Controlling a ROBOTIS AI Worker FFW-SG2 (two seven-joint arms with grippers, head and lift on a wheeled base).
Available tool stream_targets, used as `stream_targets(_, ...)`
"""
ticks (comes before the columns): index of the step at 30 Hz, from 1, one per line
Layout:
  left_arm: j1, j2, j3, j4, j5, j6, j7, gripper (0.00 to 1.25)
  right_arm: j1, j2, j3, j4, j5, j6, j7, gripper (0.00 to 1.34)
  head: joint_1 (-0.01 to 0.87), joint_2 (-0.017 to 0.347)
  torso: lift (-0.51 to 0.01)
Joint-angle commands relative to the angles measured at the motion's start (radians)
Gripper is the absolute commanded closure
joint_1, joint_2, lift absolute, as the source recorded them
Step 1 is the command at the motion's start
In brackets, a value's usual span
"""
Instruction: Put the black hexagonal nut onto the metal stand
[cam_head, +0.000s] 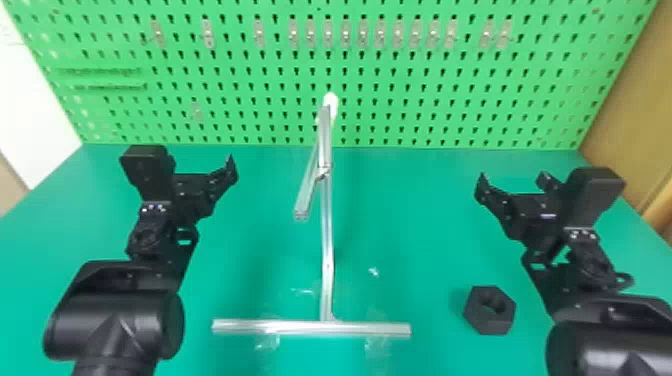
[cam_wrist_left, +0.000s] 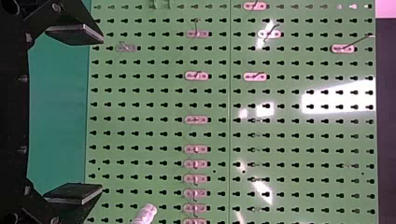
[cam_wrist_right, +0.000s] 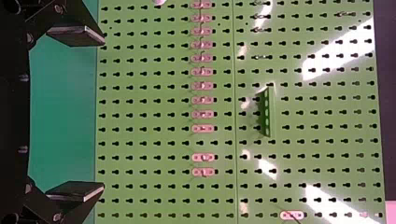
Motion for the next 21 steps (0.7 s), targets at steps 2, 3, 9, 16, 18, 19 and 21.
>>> stream_targets(2,0.000,-0.001,-0.003,-0.001,-0.002,0.000,-0.001,0.16,-0.001,-0.001,0.001,0.000,0.000,0.000,0.000,0.20,0.693,0.081,-0.001)
stream_targets(3,-0.002,0.001,-0.004,-0.001,-0.002,0.000,0.001,0.16,-0.001,-0.001,0.001,0.000,0.000,0.002,0.000,0.20,0.693,0.081,-0.001)
stream_targets(9,-0.002,-0.001,-0.006,-0.001,-0.003,0.000,-0.001,0.16,-0.001,-0.001,0.003,0.000,0.000,0.002,0.000,0.20,0.693,0.081,-0.001)
stream_targets(16,-0.002,0.001,-0.006,-0.001,-0.002,0.000,-0.001,0.16,-0.001,-0.001,0.003,0.000,0.000,0.003,0.000,0.20,0.693,0.081,-0.001)
stream_targets(18,-0.002,0.001,-0.006,-0.001,-0.003,0.002,-0.001,0.16,-0.001,-0.001,0.004,0.000,0.000,0.003,0.000,0.20,0.693,0.081,-0.001)
stream_targets(19,-0.002,0.001,-0.006,-0.001,-0.003,0.000,-0.001,0.16,-0.001,-0.001,0.003,0.000,0.000,0.003,0.000,0.20,0.693,0.081,-0.001)
stream_targets(21,-0.002,0.001,-0.006,-0.001,-0.002,0.002,-0.001,0.16,-0.001,-0.001,0.004,0.000,0.000,0.003,0.000,0.20,0.693,0.081,-0.001)
